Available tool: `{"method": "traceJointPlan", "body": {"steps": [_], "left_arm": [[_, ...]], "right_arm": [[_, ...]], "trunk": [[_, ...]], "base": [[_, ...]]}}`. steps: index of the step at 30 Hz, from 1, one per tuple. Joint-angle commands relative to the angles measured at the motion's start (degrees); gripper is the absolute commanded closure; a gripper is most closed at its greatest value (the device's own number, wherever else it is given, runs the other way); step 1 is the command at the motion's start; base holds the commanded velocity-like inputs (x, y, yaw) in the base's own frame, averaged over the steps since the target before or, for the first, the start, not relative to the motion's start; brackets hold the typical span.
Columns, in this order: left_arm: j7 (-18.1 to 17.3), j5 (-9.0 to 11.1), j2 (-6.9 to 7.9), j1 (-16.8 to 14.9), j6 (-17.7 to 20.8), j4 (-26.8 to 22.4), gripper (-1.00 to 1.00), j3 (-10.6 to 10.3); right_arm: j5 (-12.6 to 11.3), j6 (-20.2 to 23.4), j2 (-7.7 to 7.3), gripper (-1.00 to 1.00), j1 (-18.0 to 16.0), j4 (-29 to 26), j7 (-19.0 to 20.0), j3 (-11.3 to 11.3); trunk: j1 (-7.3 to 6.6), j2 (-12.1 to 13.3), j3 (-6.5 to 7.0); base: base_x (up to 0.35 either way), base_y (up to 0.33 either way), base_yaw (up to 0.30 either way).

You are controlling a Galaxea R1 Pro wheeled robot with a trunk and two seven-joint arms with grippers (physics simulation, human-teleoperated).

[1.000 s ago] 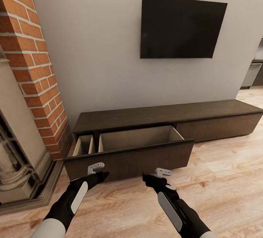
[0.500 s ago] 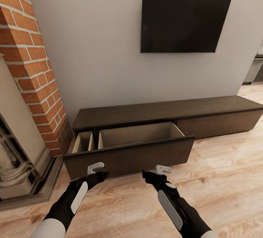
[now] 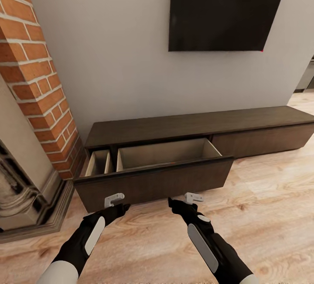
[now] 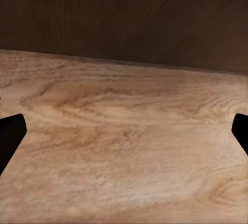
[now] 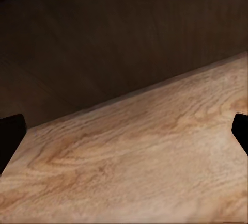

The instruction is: Place each of the two pumpkins and all three candles from the living room inside a cabinet in the living room (use any cabinet), then make sure every cabinet is closed, and position the cauldron so it is next to a table in the living room.

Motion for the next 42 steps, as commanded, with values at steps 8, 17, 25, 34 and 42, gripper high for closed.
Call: {"method": "traceJointPlan", "body": {"steps": [8, 17, 25, 34, 42], "left_arm": [[-0.7, 0.2, 0.02, 0.2, -1.6, -1.8, -1.00, 0.0], [-0.2, 0.2, -0.03, 2.6, -1.7, -7.4, -1.00, 0.1], [-0.6, 0.5, -0.07, 3.0, -1.7, -7.9, -1.00, 0.1], [-0.6, 0.3, -0.07, 3.0, -1.7, -7.8, -1.00, 0.0], [-0.7, 0.3, -0.03, 3.0, -1.7, -7.8, -1.00, -0.1]], "right_arm": [[-0.4, 0.1, -0.02, -1.00, 0.0, -0.1, -0.5, 0.1], [-0.4, 0.1, -0.02, -1.00, 0.0, -0.1, -0.4, 0.1], [-0.4, 0.1, -0.02, -1.00, 0.0, -0.1, -0.4, 0.1], [-0.4, 0.0, -0.09, -1.00, 0.0, -0.1, -0.3, 0.1], [-0.5, 0.0, -0.06, -1.00, 0.0, -0.1, -0.2, 0.1]], "trunk": [[0.19, -0.1, -1.83], [0.35, -0.2, -3.16], [0.35, -0.2, -3.16], [0.35, -0.2, -3.16], [0.35, -0.2, -3.16]], "base": [[0.000, 0.000, 0.000], [0.000, 0.000, 0.000], [0.000, 0.000, 0.000], [0.110, 0.000, 0.000], [0.157, 0.000, 0.000]]}}
